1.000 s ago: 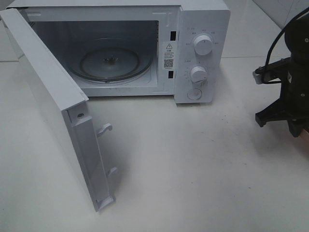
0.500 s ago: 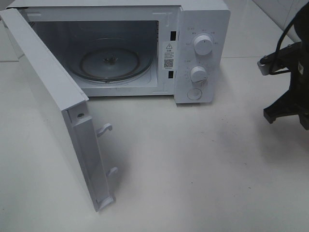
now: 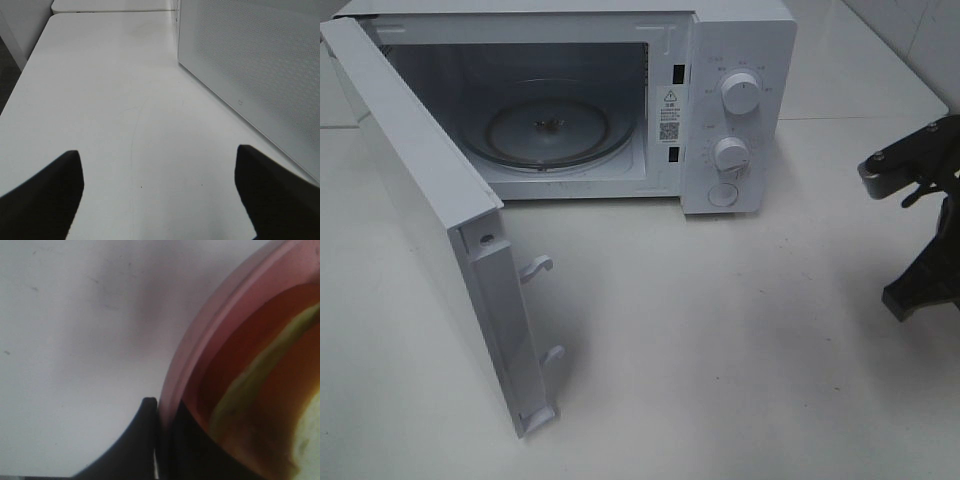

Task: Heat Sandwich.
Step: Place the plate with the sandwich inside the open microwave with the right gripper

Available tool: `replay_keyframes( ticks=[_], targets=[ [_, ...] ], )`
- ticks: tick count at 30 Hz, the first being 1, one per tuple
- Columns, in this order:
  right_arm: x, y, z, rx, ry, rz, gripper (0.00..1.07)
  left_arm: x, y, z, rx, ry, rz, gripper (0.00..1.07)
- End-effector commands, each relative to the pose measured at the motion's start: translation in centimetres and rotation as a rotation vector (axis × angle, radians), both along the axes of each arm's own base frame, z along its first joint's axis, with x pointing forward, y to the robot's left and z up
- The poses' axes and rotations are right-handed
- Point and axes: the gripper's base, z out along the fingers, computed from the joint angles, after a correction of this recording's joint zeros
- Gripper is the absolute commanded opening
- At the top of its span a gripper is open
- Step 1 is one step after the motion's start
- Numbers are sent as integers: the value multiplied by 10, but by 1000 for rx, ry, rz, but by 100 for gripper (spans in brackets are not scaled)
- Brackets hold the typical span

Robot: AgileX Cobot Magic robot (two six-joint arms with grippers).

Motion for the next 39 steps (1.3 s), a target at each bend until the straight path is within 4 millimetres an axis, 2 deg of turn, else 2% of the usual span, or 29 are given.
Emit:
replay_keyframes(
  ticks=[1, 8, 21, 31, 36, 37, 39],
  targets=[
    [-17, 2, -1, -28, 19, 22, 0, -2, 0, 0, -1, -30, 0, 76],
    [-38, 7, -1, -29, 34, 80, 0, -2, 0, 0, -1, -30, 0, 76],
    [-43, 12, 1, -31, 57, 141, 0, -2, 0, 0, -1, -30, 0, 76],
    [-55, 46, 4, -114, 7, 431, 0, -2, 0, 0, -1, -30, 0, 76],
    [-65, 65, 4, -117, 10, 626, 0, -2, 0, 0, -1, -30, 0, 76],
    [-69, 72, 4, -117, 10, 717, 0, -2, 0, 0, -1, -30, 0, 76],
    [-71, 75, 4, -119, 10, 752, 0, -2, 0, 0, -1, -30, 0, 76]
  ],
)
